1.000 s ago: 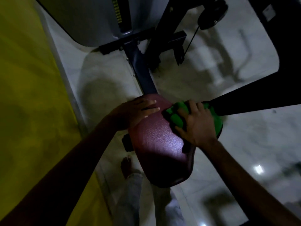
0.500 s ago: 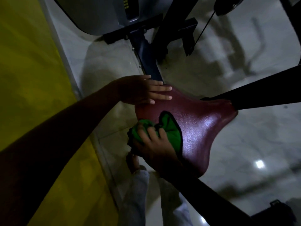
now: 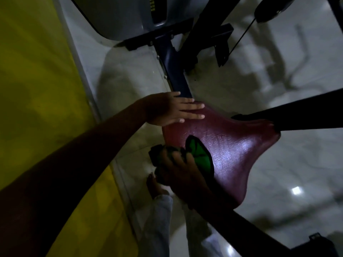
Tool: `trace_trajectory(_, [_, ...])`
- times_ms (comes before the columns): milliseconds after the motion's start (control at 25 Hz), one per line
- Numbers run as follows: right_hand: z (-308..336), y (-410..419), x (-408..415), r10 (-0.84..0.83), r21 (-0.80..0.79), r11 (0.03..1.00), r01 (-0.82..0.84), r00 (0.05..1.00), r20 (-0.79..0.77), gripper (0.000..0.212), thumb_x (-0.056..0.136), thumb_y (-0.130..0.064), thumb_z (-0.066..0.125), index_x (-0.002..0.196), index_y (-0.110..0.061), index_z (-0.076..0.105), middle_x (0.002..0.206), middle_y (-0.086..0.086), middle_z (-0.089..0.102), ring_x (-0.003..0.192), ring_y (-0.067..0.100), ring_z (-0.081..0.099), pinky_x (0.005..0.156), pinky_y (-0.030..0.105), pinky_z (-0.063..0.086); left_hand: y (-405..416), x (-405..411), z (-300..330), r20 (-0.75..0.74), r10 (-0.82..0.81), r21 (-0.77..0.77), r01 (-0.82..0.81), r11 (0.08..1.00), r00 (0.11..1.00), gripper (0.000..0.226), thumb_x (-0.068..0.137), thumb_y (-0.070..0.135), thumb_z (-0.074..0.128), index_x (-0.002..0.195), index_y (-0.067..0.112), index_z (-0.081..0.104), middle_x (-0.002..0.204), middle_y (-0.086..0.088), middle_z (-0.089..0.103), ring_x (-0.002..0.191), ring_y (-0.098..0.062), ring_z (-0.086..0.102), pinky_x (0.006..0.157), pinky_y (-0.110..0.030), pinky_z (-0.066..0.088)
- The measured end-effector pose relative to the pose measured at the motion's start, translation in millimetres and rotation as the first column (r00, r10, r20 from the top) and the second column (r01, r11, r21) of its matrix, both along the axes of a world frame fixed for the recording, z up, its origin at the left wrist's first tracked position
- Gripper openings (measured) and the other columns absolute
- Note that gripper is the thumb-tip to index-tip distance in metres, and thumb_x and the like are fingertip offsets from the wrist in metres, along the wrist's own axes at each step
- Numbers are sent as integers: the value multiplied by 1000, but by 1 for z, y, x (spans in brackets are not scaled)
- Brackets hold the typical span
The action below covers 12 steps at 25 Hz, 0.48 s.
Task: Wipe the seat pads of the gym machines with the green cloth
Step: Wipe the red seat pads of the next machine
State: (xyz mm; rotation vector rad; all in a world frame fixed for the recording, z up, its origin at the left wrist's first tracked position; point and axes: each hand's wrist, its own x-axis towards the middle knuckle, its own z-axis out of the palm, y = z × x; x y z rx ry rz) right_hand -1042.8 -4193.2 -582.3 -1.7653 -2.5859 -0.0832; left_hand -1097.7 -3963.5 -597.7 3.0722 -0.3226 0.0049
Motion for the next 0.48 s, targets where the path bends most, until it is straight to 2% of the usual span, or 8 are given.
trace_trajectory(40, [3,9,9,-65,-52,997,63,997,-46,32,83,-34,40,93,-28,69,116,3,64,92,28,47,75,40,32,-1,-2,-7,-34,63,13,-62,998,997,51,99,29,29,150,22,25,156,-7,25,136,-28,38,98,-47,41])
trace_trajectory(120, [7,12,32,-138,-38,990,135,986,-93,34,85,-46,44,108,-29,63,122,7,61,92,29,48,75,39,33,-7,-1,-9,-86,135,-43,-139,989,987,56,98,27,33,151,24,18,157,-7,20,138,-27,34,98,-46,40])
trace_trajectory(240, [13,-20,86,-134,-54,990,130,987,-91,42,81,-48,45,118,-29,52,125,16,58,88,29,42,71,37,30,-16,-3,-5,-96,194,-134,-206,969,976,56,97,27,32,151,23,18,157,-10,19,139,-30,32,99,-47,40])
trace_trajectory(360, [19,-29,153,-239,-45,970,239,971,10,50,74,-49,52,118,-27,56,123,20,58,86,29,41,68,36,35,-37,-8,-7,-105,342,-247,-358,900,934,52,99,29,31,150,19,26,157,-10,21,141,-31,27,104,-48,38])
trace_trajectory(480, [25,-25,165,-393,-83,916,391,920,-2,48,74,-50,51,111,-23,66,120,20,57,85,31,43,66,37,39,-69,-6,-4,-91,515,-322,-514,795,852,50,98,30,32,146,13,36,154,-11,28,142,-30,26,109,-43,30])
